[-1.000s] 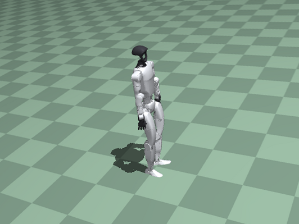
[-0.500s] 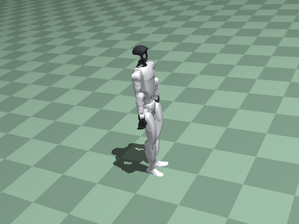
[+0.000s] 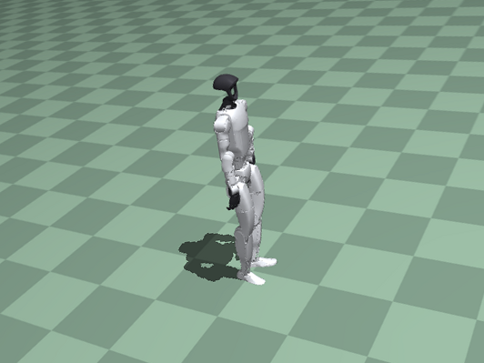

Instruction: In place motions

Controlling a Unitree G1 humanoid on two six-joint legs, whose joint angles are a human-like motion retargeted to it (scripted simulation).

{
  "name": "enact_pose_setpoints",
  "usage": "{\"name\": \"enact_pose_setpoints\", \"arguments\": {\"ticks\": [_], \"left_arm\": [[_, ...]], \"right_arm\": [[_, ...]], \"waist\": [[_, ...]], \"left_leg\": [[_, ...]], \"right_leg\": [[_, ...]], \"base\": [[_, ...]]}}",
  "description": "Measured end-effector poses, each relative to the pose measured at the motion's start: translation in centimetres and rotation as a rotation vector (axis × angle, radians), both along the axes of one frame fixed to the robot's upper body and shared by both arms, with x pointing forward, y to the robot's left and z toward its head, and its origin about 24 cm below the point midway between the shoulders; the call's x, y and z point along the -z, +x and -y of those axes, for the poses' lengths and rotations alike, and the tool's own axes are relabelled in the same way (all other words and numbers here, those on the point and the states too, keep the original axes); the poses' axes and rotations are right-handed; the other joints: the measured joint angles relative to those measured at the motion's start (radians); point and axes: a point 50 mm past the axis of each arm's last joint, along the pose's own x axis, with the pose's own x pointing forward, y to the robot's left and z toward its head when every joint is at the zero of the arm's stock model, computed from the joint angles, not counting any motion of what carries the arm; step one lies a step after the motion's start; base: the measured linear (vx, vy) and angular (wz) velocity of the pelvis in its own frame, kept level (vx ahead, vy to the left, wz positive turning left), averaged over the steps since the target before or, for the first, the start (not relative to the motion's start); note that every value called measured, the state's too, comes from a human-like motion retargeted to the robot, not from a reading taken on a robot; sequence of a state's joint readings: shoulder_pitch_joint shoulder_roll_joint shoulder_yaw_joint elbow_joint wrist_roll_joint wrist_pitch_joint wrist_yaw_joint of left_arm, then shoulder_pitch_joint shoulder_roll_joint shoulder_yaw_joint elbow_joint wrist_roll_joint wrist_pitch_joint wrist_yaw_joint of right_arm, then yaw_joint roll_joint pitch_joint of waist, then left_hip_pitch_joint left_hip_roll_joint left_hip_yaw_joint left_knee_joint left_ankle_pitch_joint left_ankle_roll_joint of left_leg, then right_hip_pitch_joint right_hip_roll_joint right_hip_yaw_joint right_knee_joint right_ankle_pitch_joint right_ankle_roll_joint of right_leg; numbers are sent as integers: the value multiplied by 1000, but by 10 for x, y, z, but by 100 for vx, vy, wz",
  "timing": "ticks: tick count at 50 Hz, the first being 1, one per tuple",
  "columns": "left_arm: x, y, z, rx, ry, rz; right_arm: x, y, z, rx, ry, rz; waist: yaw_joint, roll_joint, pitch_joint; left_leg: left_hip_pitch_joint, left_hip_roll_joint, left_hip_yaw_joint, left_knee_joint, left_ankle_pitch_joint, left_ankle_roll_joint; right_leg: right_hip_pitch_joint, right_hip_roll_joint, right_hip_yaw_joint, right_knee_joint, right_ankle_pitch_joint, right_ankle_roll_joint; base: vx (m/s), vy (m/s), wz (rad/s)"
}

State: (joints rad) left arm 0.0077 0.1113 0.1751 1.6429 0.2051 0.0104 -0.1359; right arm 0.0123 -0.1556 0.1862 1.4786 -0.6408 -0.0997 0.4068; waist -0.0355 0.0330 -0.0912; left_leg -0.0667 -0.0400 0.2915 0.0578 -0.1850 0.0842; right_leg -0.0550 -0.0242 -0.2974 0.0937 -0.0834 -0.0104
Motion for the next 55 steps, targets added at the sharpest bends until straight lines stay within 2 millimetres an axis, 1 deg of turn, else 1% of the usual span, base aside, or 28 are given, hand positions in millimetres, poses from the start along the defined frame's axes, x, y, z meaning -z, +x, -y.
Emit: {"name": "enact_pose_setpoints", "arguments": {"ticks": [5,10,15,24,30,33,35,40,43,44,48,50,52,53,55], "left_arm": [[-1,-5,2,5,-19,-24],[-1,-6,3,12,-35,-30],[-1,-4,-1,33,-27,-25],[0,4,-1,7,-26,2],[0,10,2,-18,-38,20],[0,12,1,-33,-35,29],[0,13,1,-41,-32,33],[0,11,-2,-66,-22,39],[0,8,-5,-84,-13,37],[0,6,-6,-94,-9,36],[0,-1,-10,-130,15,27],[0,-6,-11,-148,24,18],[-1,-12,-11,-167,26,7],[-1,-13,-11,-175,25,4],[-1,-15,-11,-182,20,1]], "right_arm": [[-1,-8,8,-30,-45,-27],[-1,-14,17,-41,-142,-34],[0,-16,21,-24,-236,-16],[0,-18,16,13,-211,-49],[0,-20,15,2,-218,-41],[0,-21,15,-9,-225,-41],[1,-23,14,-7,-225,-41],[0,-26,14,21,-220,-53],[0,-26,15,44,-220,-65],[0,-27,16,46,-222,-68],[-1,-28,19,48,-230,-72],[-1,-27,20,44,-233,-73],[-1,-26,21,38,-239,-72],[-1,-25,21,37,-241,-68],[-1,-20,21,44,-241,-59]], "waist": [[-39,0,-6],[-24,-10,-12],[-15,6,-17],[-28,18,-23],[-29,23,-23],[19,15,-27],[48,16,-27],[79,15,-29],[-13,16,-25],[-27,14,-25],[-28,-2,-21],[-23,-12,-17],[-28,-25,-17],[-38,-30,-17],[-63,-39,-13]], "left_leg": [[12,-2,-43,0,-7,-12],[-10,18,-18,29,-4,-32],[24,8,-1,-1,-17,-13],[35,18,17,-5,-30,-21],[40,27,33,-1,-44,-25],[49,31,92,-1,-56,-30],[58,43,125,0,-64,-36],[66,56,164,9,-80,-45],[40,50,74,51,-89,-42],[29,51,63,73,-96,-42],[-17,58,68,184,-121,-44],[-41,61,79,249,-117,-43],[-89,72,82,348,-80,-46],[-124,82,74,411,-49,-53],[-205,102,46,547,47,-61]], "right_leg": [[13,-8,-49,-8,-7,-1],[17,-20,-29,-8,-13,-3],[12,2,-16,-6,-13,-11],[6,8,-4,-1,-15,-13],[2,18,11,4,-19,-19],[12,40,67,-5,-28,-34],[8,40,101,4,-30,-27],[11,54,144,5,-35,-37],[2,39,59,9,-31,-49],[2,34,51,10,-32,-51],[2,18,65,15,-38,-61],[2,9,76,19,-42,-65],[-4,-6,79,23,-44,-67],[-8,-14,71,24,-46,-66],[-14,-29,37,22,-48,-59]], "base": [[3,1,42],[3,1,-19],[2,0,-21],[0,0,0],[0,0,-11],[1,0,-88],[1,0,-85],[2,0,-30],[3,1,123],[2,3,83],[0,1,7],[-1,5,2],[-4,5,28],[-10,4,66],[-14,4,89]]}}
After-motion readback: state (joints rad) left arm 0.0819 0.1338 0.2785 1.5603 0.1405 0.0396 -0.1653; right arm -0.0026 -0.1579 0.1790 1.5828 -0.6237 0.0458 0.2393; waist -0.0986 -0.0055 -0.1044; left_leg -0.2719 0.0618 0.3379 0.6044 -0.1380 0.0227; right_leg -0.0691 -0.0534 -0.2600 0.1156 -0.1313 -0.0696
